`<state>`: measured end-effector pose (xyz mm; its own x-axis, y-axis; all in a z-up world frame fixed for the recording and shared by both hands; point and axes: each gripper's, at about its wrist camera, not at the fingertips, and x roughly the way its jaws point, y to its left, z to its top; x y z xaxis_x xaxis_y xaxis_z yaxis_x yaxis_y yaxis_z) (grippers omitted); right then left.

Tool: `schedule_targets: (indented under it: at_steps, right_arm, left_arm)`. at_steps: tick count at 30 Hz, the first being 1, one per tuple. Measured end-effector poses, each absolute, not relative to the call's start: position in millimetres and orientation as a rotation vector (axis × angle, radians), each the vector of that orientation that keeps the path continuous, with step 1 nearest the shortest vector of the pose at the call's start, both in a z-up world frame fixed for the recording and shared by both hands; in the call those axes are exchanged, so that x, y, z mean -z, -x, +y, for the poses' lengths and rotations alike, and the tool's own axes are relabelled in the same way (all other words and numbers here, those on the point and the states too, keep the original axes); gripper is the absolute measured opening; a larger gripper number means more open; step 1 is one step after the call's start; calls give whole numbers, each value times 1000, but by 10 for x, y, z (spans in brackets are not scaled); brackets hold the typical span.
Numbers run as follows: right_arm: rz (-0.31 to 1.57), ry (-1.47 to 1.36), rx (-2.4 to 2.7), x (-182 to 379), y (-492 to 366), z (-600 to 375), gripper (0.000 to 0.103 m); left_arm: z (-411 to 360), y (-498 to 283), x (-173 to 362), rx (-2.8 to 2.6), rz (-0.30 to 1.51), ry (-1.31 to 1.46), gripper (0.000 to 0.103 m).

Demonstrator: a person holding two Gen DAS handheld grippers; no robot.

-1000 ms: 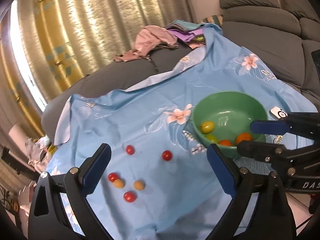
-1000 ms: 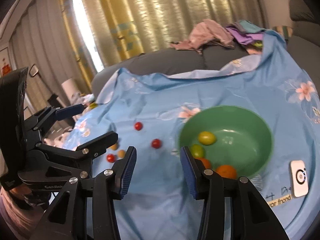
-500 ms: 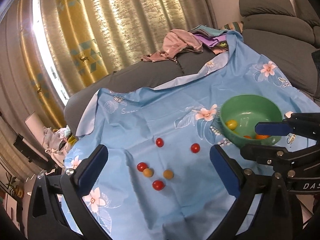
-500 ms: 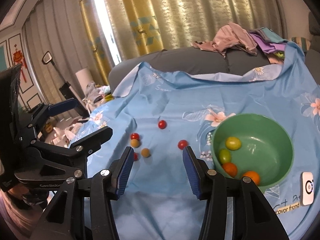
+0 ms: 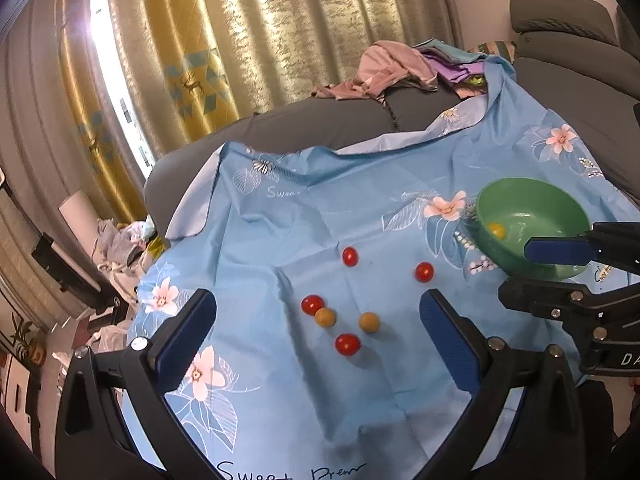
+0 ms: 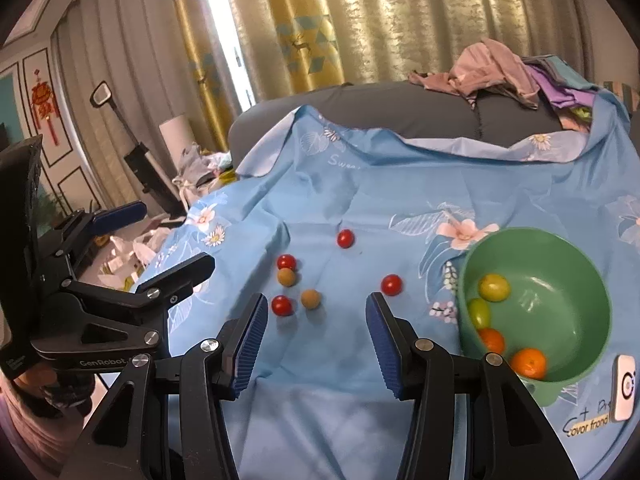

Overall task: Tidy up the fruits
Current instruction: 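Move both tools back toward the small yellow fruits, then grasp a small yellow fruit with the right tool while the left tool grasps another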

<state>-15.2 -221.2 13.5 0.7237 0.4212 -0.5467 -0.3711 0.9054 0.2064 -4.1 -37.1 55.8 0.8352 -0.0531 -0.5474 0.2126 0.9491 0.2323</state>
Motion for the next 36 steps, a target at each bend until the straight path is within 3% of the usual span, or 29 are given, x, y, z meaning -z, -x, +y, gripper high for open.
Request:
schedule_targets:
  at_steps: [22, 33, 36]
  right_arm:
    - [811, -81, -478, 480, -339, -1994, 52]
    - [898, 23, -529, 779, -817, -1623, 52]
    - [922, 40, -534, 861, -996, -1523, 47]
  left_arm:
    - [339, -275, 203, 294, 830, -44, 100]
    - [315, -604, 343, 405, 869, 43, 83]
    - [338, -683, 324, 412, 865, 53, 83]
